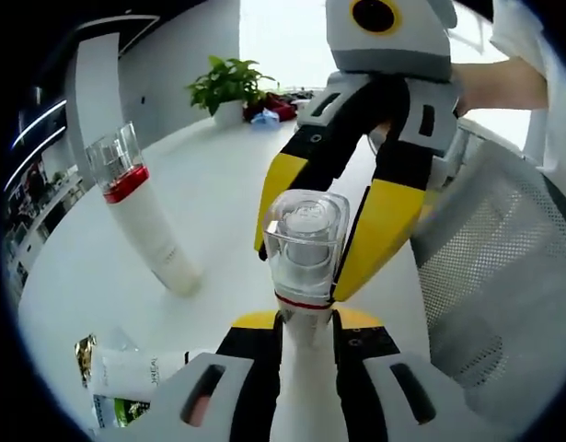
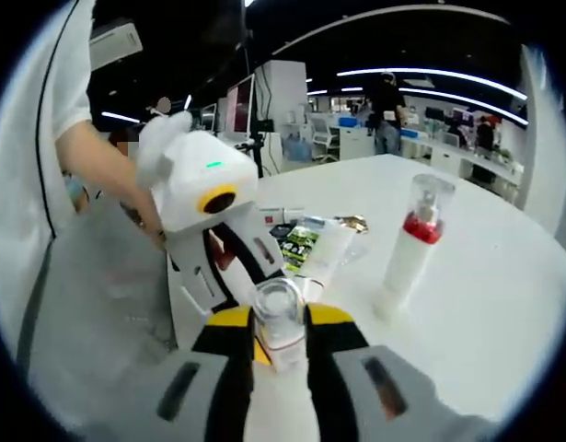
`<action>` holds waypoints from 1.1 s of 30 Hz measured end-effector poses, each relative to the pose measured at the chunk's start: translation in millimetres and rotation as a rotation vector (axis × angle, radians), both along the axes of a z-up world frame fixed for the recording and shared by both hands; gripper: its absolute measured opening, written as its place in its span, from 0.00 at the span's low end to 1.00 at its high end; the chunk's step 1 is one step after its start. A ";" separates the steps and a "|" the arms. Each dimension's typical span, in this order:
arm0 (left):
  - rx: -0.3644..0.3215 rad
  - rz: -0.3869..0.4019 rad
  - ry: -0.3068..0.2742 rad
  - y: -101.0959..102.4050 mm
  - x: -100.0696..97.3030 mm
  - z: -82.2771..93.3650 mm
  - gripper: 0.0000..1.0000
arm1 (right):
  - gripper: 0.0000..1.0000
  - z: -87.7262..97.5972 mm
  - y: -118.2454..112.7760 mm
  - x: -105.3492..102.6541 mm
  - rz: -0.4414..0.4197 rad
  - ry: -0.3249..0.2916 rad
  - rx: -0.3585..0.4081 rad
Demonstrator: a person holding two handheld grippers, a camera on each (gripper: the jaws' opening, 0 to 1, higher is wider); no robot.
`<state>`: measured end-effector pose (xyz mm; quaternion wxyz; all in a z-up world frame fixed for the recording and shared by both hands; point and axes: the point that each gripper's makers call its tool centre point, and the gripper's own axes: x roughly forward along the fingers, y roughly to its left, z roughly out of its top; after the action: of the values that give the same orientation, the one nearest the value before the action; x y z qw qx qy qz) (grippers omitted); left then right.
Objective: Arrange the skincare products in the storage area until every visible bottle or jar stands upright without overlapping.
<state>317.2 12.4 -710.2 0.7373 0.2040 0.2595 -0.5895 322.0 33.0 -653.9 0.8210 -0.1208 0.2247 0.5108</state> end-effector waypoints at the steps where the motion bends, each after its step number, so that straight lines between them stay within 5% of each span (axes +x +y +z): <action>1: 0.002 -0.002 0.001 0.0 1.5 0.0 0.18 | 0.20 0.0 -0.2 1.4 -0.001 0.000 0.001; 33: 0.007 0.019 -0.030 -6.6 76.1 -0.3 0.18 | 0.20 -3.8 -13.9 70.9 -0.012 -0.046 -0.013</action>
<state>393.2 5.8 -710.4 0.7459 0.2130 0.2522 -0.5785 392.9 19.1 -657.7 0.8282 -0.1367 0.2097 0.5015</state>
